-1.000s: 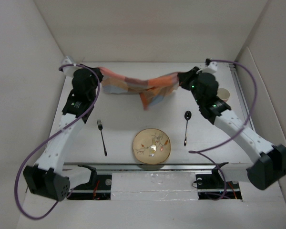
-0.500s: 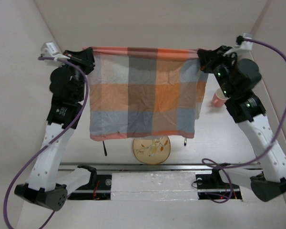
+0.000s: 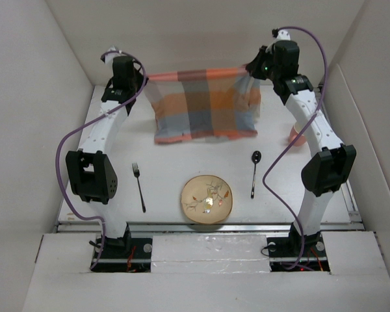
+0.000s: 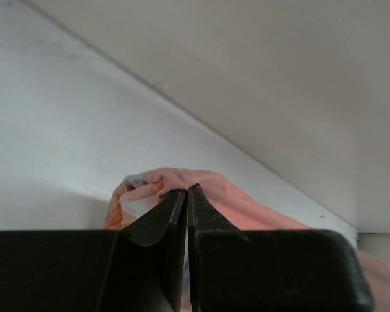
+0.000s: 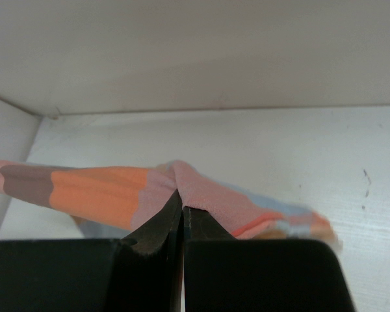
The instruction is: Set the dinner table for one person
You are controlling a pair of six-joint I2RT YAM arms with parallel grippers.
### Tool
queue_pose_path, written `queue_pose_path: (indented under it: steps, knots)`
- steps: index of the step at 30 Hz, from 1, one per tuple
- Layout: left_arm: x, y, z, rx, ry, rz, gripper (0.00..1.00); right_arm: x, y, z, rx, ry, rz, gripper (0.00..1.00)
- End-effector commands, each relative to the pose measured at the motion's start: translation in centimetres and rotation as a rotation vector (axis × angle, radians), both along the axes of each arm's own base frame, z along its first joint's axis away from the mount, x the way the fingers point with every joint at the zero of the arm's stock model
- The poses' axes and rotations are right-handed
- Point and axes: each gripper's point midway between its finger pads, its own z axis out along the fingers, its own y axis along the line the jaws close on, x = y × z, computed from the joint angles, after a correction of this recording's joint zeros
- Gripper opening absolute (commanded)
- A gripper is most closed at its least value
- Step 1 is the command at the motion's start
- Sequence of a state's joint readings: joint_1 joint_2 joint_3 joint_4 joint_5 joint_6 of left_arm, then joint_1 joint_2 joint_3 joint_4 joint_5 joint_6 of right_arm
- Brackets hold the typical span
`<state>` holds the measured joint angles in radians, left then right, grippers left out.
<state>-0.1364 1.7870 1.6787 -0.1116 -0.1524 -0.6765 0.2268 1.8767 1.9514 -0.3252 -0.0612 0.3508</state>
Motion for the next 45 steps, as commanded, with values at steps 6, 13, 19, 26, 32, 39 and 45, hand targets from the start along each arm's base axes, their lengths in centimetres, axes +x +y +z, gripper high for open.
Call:
queue_pose_path:
  steps: [6,13,19,26,32,39,45]
  knots:
    - [-4.5,1.5,16.3,0.004,-0.402,-0.008,0.00,-2.5,-3.0,13.7,0.047,-0.332,0.000,0.00]
    - [-6.5,0.5,0.3,-0.114,-0.204,-0.025,0.00,-5.0,-0.7,-4.9,0.070,-0.086,0.141,0.00]
    - [-11.8,0.6,-13.1,-0.180,0.006,0.001,0.00,-9.6,0.3,-18.3,0.096,0.115,0.180,0.00]
    - [-15.5,1.3,-18.3,-0.159,0.145,0.030,0.00,-12.1,0.7,-21.4,0.066,0.218,0.156,0.00]
    - [-17.6,1.8,-20.3,-0.113,0.227,0.056,0.00,-14.0,1.0,-22.5,0.051,0.263,0.141,0.00]
    - [-20.2,2.2,-22.3,-0.080,0.285,0.086,0.00,-16.2,0.3,-25.8,0.038,0.337,0.127,0.02]
    - [-21.2,2.4,-21.4,-0.094,0.272,0.093,0.24,-17.4,-0.5,-25.3,0.040,0.336,0.115,0.38]
